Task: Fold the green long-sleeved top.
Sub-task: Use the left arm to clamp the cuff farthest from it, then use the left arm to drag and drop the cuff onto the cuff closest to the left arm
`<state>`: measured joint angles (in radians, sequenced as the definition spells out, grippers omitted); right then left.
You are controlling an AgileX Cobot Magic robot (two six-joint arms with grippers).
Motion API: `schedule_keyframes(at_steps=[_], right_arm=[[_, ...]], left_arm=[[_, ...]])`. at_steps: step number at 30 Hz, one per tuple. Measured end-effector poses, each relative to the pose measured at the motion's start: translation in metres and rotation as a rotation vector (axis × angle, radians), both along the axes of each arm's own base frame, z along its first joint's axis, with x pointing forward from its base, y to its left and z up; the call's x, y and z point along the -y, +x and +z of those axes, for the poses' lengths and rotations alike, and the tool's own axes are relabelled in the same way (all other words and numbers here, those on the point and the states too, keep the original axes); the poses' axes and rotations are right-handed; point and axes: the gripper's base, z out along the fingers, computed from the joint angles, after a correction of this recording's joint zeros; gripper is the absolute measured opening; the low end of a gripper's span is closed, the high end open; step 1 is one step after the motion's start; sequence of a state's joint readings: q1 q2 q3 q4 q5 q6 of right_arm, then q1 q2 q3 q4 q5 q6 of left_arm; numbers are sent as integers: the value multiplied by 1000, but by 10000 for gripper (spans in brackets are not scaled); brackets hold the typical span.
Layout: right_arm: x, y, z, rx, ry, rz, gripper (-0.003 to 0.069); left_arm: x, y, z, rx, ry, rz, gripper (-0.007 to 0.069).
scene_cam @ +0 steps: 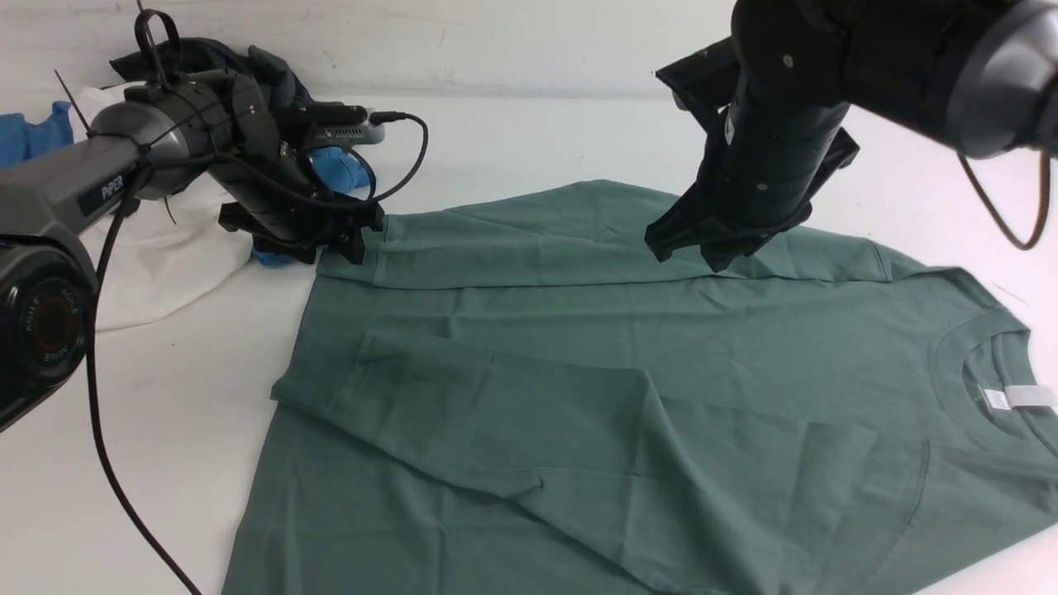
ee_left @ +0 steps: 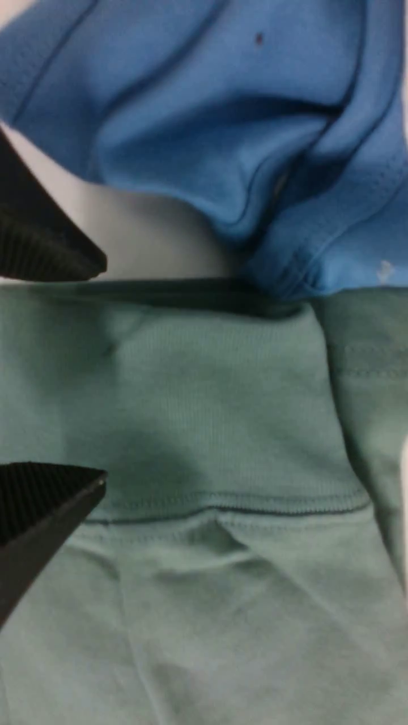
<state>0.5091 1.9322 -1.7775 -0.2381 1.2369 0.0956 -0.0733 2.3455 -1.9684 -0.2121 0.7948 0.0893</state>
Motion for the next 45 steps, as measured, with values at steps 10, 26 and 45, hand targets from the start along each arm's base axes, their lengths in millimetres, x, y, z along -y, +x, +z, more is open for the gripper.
schedule_keyframes(at_steps=[10,26,45], right_arm=[[0,0,0,-1,4,-2,202],[-5,-3,-1,-32,58,-6,202],[-5,-3,-1,-33,60,-7,202]], left_arm=[[0,1,1,15,-2,-7,332],[1,1,1,19,4,-28,3],[5,-49,111,-71,-54,-110,-4]])
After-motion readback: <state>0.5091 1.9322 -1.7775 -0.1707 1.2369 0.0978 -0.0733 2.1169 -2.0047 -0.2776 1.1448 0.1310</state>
